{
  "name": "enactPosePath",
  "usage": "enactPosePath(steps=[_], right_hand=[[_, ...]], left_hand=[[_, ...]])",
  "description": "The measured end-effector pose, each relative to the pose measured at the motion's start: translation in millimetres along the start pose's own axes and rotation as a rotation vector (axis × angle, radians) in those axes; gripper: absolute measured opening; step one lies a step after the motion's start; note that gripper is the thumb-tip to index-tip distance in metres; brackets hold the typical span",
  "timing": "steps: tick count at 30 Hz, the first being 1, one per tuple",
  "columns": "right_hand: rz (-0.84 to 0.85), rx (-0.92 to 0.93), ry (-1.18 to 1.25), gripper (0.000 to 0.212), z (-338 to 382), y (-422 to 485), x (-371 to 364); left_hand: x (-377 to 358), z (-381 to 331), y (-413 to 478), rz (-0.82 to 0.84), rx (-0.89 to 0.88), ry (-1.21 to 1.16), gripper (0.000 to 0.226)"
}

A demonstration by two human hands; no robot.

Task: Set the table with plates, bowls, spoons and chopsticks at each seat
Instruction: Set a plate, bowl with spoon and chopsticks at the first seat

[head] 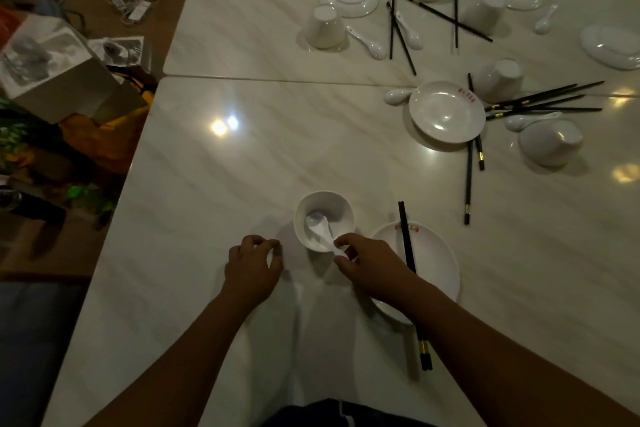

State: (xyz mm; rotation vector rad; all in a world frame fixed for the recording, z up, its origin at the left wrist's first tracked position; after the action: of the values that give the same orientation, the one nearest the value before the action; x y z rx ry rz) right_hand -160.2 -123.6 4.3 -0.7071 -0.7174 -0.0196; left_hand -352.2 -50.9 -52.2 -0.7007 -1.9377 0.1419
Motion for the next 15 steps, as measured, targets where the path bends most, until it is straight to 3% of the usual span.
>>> enactPosePath(steps=[15], right_hand=[[-0.032,0.104,0.047,0.041,19,-4,-21]], left_hand=[[-8,3,-3,0.041,-0.026,-0.046,0.034]])
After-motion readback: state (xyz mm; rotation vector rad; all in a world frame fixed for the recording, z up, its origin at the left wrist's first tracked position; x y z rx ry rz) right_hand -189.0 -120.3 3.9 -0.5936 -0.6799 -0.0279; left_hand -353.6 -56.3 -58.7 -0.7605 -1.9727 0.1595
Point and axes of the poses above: each hand's wrist, its own y-axis towards the middle knuckle, its own x-axis out of the back of the hand, z = x × y, the point moved 7 cm from there along y, towards the middle knuckle, and after that the axes turned 11 degrees about -x, right-handed, at the moved point
